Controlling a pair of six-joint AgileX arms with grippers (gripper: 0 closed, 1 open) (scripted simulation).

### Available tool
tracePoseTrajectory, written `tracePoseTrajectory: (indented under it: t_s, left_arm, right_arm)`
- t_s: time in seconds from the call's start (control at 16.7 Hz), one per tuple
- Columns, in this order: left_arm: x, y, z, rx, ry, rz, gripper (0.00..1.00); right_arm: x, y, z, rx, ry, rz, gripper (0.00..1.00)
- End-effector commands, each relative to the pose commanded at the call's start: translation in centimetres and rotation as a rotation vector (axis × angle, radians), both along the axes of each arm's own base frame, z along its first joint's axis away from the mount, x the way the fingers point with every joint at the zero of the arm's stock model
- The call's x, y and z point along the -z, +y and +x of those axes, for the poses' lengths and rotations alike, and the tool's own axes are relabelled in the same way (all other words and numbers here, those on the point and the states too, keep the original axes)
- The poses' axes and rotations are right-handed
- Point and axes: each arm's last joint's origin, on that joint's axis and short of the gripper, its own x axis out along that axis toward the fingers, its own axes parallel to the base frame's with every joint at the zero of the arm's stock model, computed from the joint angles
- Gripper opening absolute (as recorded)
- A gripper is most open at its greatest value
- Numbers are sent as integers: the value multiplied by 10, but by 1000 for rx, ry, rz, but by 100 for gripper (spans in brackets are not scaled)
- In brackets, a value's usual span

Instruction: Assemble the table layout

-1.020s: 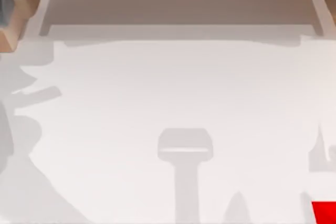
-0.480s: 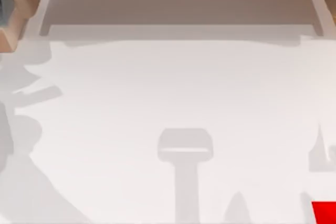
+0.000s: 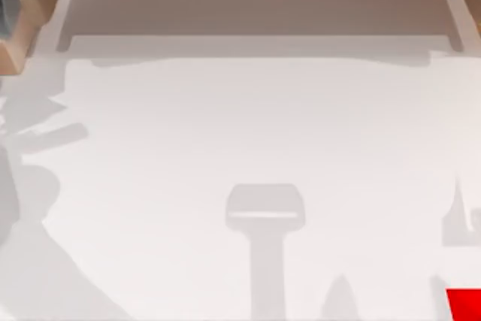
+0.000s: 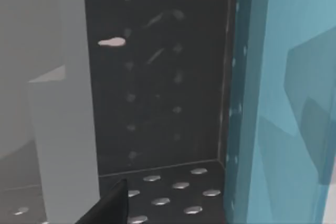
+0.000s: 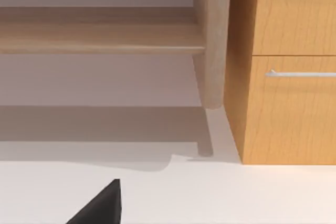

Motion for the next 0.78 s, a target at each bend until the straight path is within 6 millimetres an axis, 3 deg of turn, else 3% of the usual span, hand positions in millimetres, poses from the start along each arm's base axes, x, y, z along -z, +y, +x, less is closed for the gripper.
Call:
tracePoseTrajectory:
  t_s: [0.24,0.48,0.78]
  left_arm:
    - [-3,1,-5,-1,-9,6,100]
    - [-9,3,-26,-3,-25,13,100]
    - [0,2,-51,-3,0,0,100]
  right_arm:
    - [0,0,0,0,0,0,100]
    - [0,0,0,0,0,0,100]
    - [0,0,0,0,0,0,100]
